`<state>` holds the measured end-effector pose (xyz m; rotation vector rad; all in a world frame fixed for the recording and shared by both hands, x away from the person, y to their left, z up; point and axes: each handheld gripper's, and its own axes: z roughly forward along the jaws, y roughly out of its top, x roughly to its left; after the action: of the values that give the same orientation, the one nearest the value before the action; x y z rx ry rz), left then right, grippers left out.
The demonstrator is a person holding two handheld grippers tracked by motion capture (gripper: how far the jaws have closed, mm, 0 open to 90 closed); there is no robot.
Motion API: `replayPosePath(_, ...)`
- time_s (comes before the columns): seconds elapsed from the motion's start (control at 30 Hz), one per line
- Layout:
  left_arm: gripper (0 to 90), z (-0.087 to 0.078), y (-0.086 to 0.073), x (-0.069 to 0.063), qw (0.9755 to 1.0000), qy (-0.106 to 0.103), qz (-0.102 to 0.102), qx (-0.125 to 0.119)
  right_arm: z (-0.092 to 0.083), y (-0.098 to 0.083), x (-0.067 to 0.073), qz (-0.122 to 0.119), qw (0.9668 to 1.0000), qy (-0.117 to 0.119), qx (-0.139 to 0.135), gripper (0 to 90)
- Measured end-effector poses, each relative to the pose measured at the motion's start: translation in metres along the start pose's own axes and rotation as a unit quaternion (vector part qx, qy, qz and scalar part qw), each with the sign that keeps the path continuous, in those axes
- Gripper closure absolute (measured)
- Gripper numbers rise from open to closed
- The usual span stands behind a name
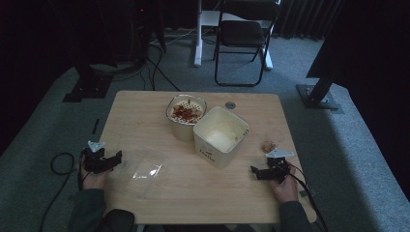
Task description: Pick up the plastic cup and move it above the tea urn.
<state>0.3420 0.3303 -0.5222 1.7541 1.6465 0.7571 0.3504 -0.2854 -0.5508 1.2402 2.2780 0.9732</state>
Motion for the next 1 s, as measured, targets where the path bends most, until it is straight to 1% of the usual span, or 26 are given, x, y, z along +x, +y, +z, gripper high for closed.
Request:
replayPosePath(0.03, 24.4, -0.001, 0.0, 0.0, 1.0, -0.002, -0.002, -0.001, -0.001, -0.001, 0.001, 0.003, 1.0, -0.003, 0.0, 10.6)
replayPosePath(0.07, 24.4, -0.005, 0.0, 0.001, 0.9999, -0.004, -0.009, -0.005, -0.001, -0.001, 0.001, 0.004, 1.0, -0.005, 0.0, 10.6)
replayPosePath(0.17, 24.4, -0.009, 0.001, 0.001, 0.9998, -0.008, -0.012, -0.01, -0.002, -0.002, 0.001, 0.006, 1.0, -0.007, 0.0, 10.6)
replayPosePath(0.23, 24.3, -0.015, 0.002, 0.0, 0.9995, -0.022, -0.011, -0.022, -0.002, -0.002, 0.001, 0.007, 1.0, -0.007, -0.001, 10.6)
replayPosePath(0.27, 24.3, -0.021, 0.003, -0.001, 0.999, -0.033, -0.008, -0.029, -0.002, -0.002, 0.001, 0.007, 0.9999, -0.008, -0.001, 10.6)
replayPosePath(0.37, 24.3, -0.029, 0.003, -0.003, 0.9982, -0.049, -0.006, -0.035, -0.002, -0.002, 0.001, 0.009, 0.9999, -0.009, -0.001, 10.6)
replayPosePath(0.4, 24.2, -0.032, 0.002, -0.004, 0.998, -0.053, -0.003, -0.036, -0.002, -0.002, 0.001, 0.009, 0.9999, -0.009, 0.0, 10.6)
replayPosePath(0.47, 23.7, -0.038, -0.001, -0.006, 0.9968, -0.071, 0.003, -0.037, -0.002, -0.002, 0.0, 0.008, 0.9999, -0.009, -0.001, 10.6)
replayPosePath(0.5, 23.5, -0.042, -0.002, -0.007, 0.9963, -0.077, 0.008, -0.038, -0.002, -0.002, 0.0, 0.008, 0.9999, -0.009, -0.001, 10.6)
replayPosePath(0.6, 22.2, -0.05, -0.008, -0.011, 0.9941, -0.103, 0.022, -0.027, -0.002, -0.002, 0.0, 0.009, 0.9999, -0.01, -0.001, 10.6)
replayPosePath(0.7, 22.3, -0.058, -0.012, -0.017, 0.9926, -0.112, 0.046, -0.013, -0.002, -0.002, 0.0, 0.011, 0.9999, -0.012, 0.0, 10.6)
replayPosePath(0.73, 22.4, -0.058, -0.012, -0.017, 0.9926, -0.112, 0.046, -0.013, -0.002, -0.002, 0.0, 0.011, 0.9999, -0.012, 0.0, 10.6)
replayPosePath(0.77, 22.4, -0.064, -0.013, -0.019, 0.9907, -0.125, 0.053, -0.009, -0.002, -0.002, 0.0, 0.012, 0.9999, -0.012, -0.001, 10.6)
replayPosePath(0.8, 25.2, -0.066, -0.014, -0.019, 0.9901, -0.13, 0.054, -0.009, -0.002, -0.002, 0.0, 0.013, 0.9998, -0.013, -0.001, 10.6)
replayPosePath(0.83, 26.4, -0.069, -0.015, -0.02, 0.9888, -0.138, 0.056, -0.008, -0.002, -0.002, 0.0, 0.013, 0.9998, -0.013, -0.001, 10.6)
replayPosePath(0.9, 29.8, -0.074, -0.019, -0.02, 0.9871, -0.148, 0.06, -0.003, -0.002, -0.002, 0.0, 0.013, 0.9998, -0.013, -0.001, 10.6)
replayPosePath(0.97, 32.1, -0.077, -0.022, -0.021, 0.9847, -0.162, 0.064, 0.005, -0.002, -0.002, 0.0, 0.013, 0.9998, -0.013, -0.001, 10.6)
replayPosePath(1.0, 34.2, -0.077, -0.024, -0.023, 0.9837, -0.164, 0.071, 0.014, -0.002, -0.002, 0.0, 0.014, 0.9998, -0.014, -0.001, 10.6)
